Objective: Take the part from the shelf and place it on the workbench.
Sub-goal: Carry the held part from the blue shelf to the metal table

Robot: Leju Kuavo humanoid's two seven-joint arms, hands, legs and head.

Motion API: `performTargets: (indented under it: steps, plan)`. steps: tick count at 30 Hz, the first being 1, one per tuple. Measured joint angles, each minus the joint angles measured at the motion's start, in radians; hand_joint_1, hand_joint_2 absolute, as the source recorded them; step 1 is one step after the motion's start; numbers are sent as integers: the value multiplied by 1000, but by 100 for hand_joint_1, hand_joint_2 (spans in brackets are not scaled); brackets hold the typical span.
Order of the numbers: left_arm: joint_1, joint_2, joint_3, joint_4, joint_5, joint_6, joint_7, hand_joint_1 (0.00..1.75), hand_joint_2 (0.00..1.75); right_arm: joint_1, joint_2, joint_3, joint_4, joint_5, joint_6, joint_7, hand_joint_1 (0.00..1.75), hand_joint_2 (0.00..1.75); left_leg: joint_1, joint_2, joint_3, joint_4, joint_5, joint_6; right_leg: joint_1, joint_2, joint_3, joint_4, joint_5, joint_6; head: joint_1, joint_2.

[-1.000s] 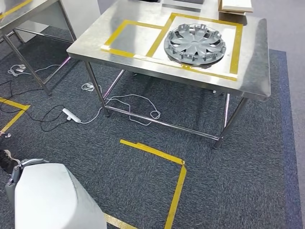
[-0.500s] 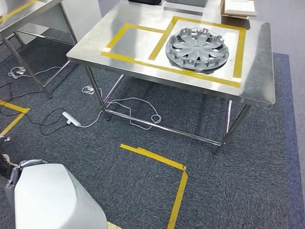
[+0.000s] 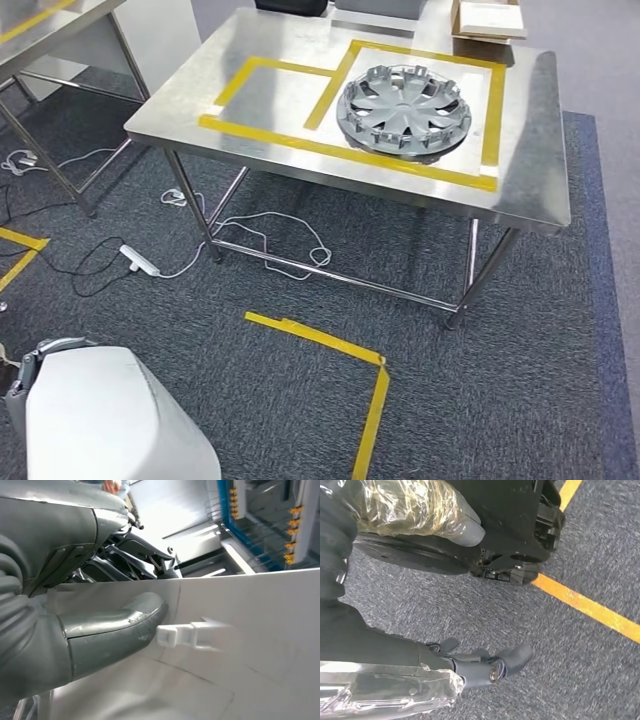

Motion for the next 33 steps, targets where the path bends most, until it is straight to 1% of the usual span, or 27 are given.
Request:
performTargets:
  steps: [2, 3, 4, 6, 7, 8, 9, 11, 12, 13, 14, 15, 17, 18, 19, 20, 22, 23, 24, 25, 26, 27, 28, 29, 30, 32, 33]
  plan:
    - [1, 0, 0, 0, -1, 2, 0, 175, 175, 2, 0, 0, 0, 0, 0, -3, 0, 175, 3, -2, 11, -8, -4, 14, -1, -3, 9, 9, -2, 12, 2, 0]
    - [2, -1, 1, 0, -1, 3, 0, 175, 175, 3, 0, 0, 0, 0, -1, -4, 0, 175, 5, -2, 20, -11, -6, 21, -2, -4, -1, 30, -15, 16, 4, 0]
    - [2, -1, 1, 0, -1, 3, 0, 175, 175, 3, 0, 0, 0, 0, -1, -4, 0, 175, 6, -2, 29, -12, -10, 26, -3, -5, -22, 68, -37, 19, 6, 0]
    - [2, -2, 1, 0, -2, 3, -1, 175, 175, 5, 0, 1, 0, 0, -2, -5, 0, 175, 5, -1, 39, -12, -21, 31, -4, -5, -98, 191, -89, 24, 9, 0]
    - [2, -2, 1, 0, -3, 4, -1, 175, 175, 6, 0, 1, 0, 0, -2, -6, 0, 175, 4, -1, 45, -12, -28, 32, -5, -5, -138, 243, -103, 25, 10, 0]
    - [2, -2, 1, 0, -4, 4, -1, 175, 175, 6, 0, 1, 0, 0, -3, -8, 0, 175, 4, -1, 53, -12, -36, 31, -5, -5, -166, 269, -101, 25, 10, 0]
    - [2, -2, 1, 0, -4, 4, -1, 175, 175, 7, 0, 1, 0, 0, -3, -8, 0, 175, 4, -2, 64, -12, -44, 31, -5, -5, -175, 257, -79, 24, 10, 0]
    - [2, -2, 1, 0, -5, 5, -1, 175, 175, 8, 0, 1, 0, 0, -2, -10, 0, 175, 3, -2, 91, -13, -65, 27, -4, -6, -150, 146, 8, 18, 10, 0]
    - [2, -2, 1, 0, -6, 7, -2, 175, 175, 10, -1, 1, 0, 1, 2, -12, 0, 175, 3, -2, 103, -13, -75, 24, -2, -8, -136, 92, 38, 14, 9, 0]
    - [3, -2, 1, 0, -8, 8, -3, 175, 175, 13, -3, 1, 0, 2, 8, -16, 0, 175, 3, -3, 110, -13, -84, 18, 1, -10, -122, 53, 54, 8, 8, 0]
    - [4, -2, 1, 0, -10, 10, -5, 175, 175, 17, -4, 2, -2, 4, 16, -23, 0, 175, 3, -3, 117, -15, -92, 12, 5, -11, -115, 34, 61, 1, 7, 0]
    - [4, -2, 1, 0, -11, 12, -7, 175, 175, 21, -5, 3, -3, 6, 24, -31, 0, 175, 4, -3, 125, -14, -94, 5, 9, -12, -108, 33, 52, -6, 6, 0]
    - [5, -1, 1, -1, -12, 14, -8, 175, 175, 26, -5, 6, -9, 5, 33, -40, 0, 175, 6, -3, 127, 8, -85, -8, 9, -10, -87, 18, 56, -20, 6, 0]
    - [4, -1, 1, -2, -12, 15, -6, 175, 175, 27, -4, 8, -10, 2, 27, -39, 0, 175, 6, -3, 110, 44, -74, -13, 6, -9, -72, 9, 53, -27, 4, 0]
    - [2, 0, 0, -2, -12, 17, -2, 175, 175, 26, -3, 10, -7, -3, 9, -33, 0, 175, 6, -3, 79, 95, -69, -18, 3, -9, -57, -1, 50, -32, 2, 0]
    - [1, 0, 0, -2, -13, 19, 2, 175, 175, 24, -2, 13, 2, -8, -19, -27, 0, 175, 7, -2, 37, 154, -75, -22, 1, -9, -43, -9, 45, -36, 0, 0]
    - [-2, 1, -1, -2, -15, 25, 11, 175, 175, 19, -1, 21, 30, -17, -85, -15, 0, 175, 10, -2, -45, 246, -129, -30, -1, -7, -16, -17, 28, -41, -1, 0]
    - [-2, 1, -2, -2, -16, 28, 14, 175, 175, 17, -1, 23, 45, -19, -108, -14, 0, 175, 11, -2, -74, 262, -157, -33, -2, -5, -2, -19, 18, -41, -2, 0]
    - [-2, 1, -3, -2, -17, 30, 16, 175, 175, 16, -1, 26, 57, -20, -123, -13, 0, 175, 12, -2, -90, 255, -168, -34, -2, -3, 13, -19, 6, -40, -2, 0]
    - [-3, 1, -3, -2, -18, 31, 18, 175, 175, 15, -1, 27, 66, -22, -132, -14, 0, 175, 12, -2, -95, 225, -152, -35, -4, 0, 30, -19, -7, -37, -2, 0]
    - [-2, 2, -3, -2, -18, 32, 19, 175, 175, 15, -1, 29, 72, -23, -136, -15, 0, 175, 13, -2, -91, 178, -107, -34, -5, 1, 44, -20, -20, -33, -3, 0]
    - [-2, 2, -4, -2, -18, 34, 19, 175, 175, 14, -1, 31, 77, -23, -138, -17, 0, 175, 13, -1, -88, 121, -46, -33, -5, 2, 58, -18, -34, -29, -4, 0]
    - [-2, 3, -4, -2, -18, 35, 20, 175, 175, 14, -1, 33, 80, -24, -138, -19, 0, 175, 12, 1, -85, 74, 2, -28, -3, 2, 67, -19, -48, -23, -7, 0]
    - [-2, 3, -5, -2, -18, 37, 20, 175, 175, 14, -2, 34, 82, -24, -138, -21, 0, 175, 11, 2, -83, 42, 36, -22, -2, 2, 75, -23, -60, -16, -8, 0]
    - [-2, 3, -6, -1, -17, 38, 21, 175, 175, 13, -2, 36, 83, -24, -137, -22, 0, 175, 10, 2, -83, 25, 47, -14, 0, 1, 86, -23, -66, -9, -10, 0]
    - [-2, 4, -8, -1, -17, 41, 21, 175, 175, 12, -2, 40, 84, -24, -137, -25, 0, 175, 11, -1, -69, 17, 41, 2, 1, -1, 102, -22, -66, 4, -8, 0]
    - [-2, 4, -10, -1, -17, 41, 21, 175, 175, 12, -3, 42, 85, -24, -137, -26, 0, 175, 12, -3, -58, 13, 38, 11, 1, -2, 99, 0, -62, 8, -7, 0]
